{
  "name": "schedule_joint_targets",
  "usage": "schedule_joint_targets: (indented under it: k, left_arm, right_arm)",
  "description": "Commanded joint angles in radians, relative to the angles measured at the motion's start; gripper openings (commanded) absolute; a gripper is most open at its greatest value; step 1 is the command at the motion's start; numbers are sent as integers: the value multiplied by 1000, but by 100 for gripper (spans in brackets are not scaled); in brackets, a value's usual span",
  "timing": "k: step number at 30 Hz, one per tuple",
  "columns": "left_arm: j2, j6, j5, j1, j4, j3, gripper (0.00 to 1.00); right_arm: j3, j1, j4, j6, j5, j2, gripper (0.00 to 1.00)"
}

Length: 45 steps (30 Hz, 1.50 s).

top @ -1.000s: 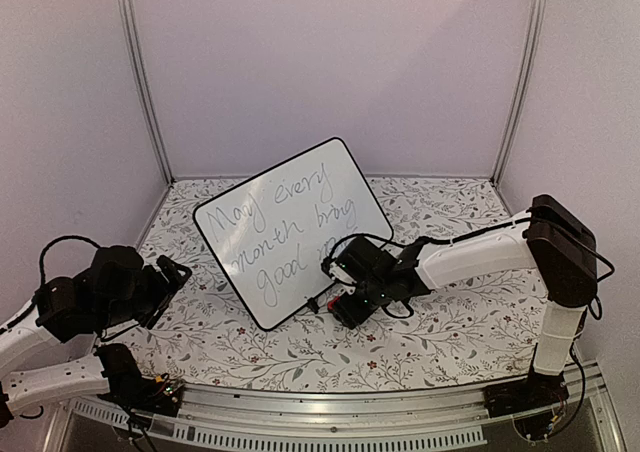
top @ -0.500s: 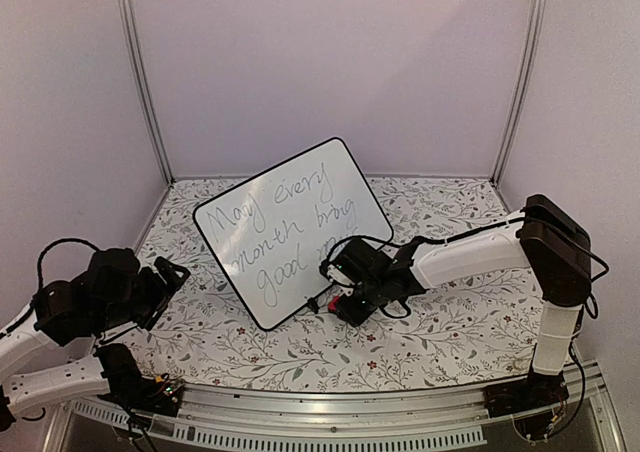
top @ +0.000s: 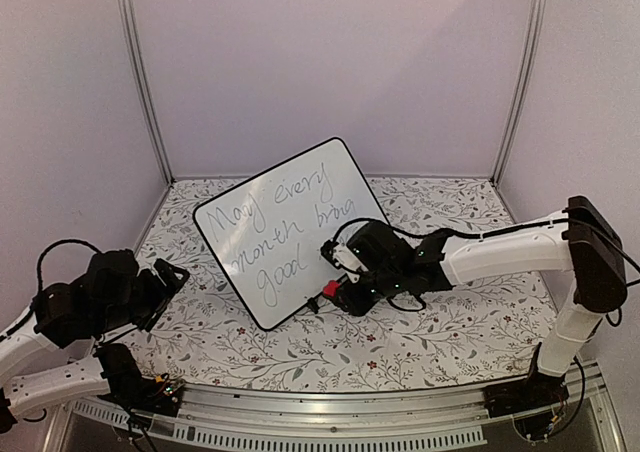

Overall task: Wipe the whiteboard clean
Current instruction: Pick up the whiteboard eraser from the center of the board.

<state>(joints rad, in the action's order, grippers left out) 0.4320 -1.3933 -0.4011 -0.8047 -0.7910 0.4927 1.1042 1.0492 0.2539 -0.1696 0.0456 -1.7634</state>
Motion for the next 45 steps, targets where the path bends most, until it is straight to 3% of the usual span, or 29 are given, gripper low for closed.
schedule_joint_targets:
  k: [1, 11, 16, 25, 34, 45]
  left_arm:
    - [0, 54, -6, -1, -10, 21, 100]
    - [9, 98, 22, -2, -1, 27, 100]
    - [-16, 87, 32, -1, -1, 8, 100]
    - [-15, 86, 35, -1, -5, 6, 100]
    - [-16, 86, 36, -1, -4, 5, 100]
    - [-22, 79, 46, -1, -1, -8, 100]
  right_arm:
    - [-75, 6, -104, 0, -79, 92, 39]
    - [-85, 13, -8, -29, 103, 17, 43]
    - [-94, 18, -18, -53, 107, -40, 44]
    - [-83, 26, -9, -53, 109, -52, 59]
    - [-27, 15, 54, 96, 100, -51, 71]
    - [-2, -69, 92, 257, -28, -34, 71]
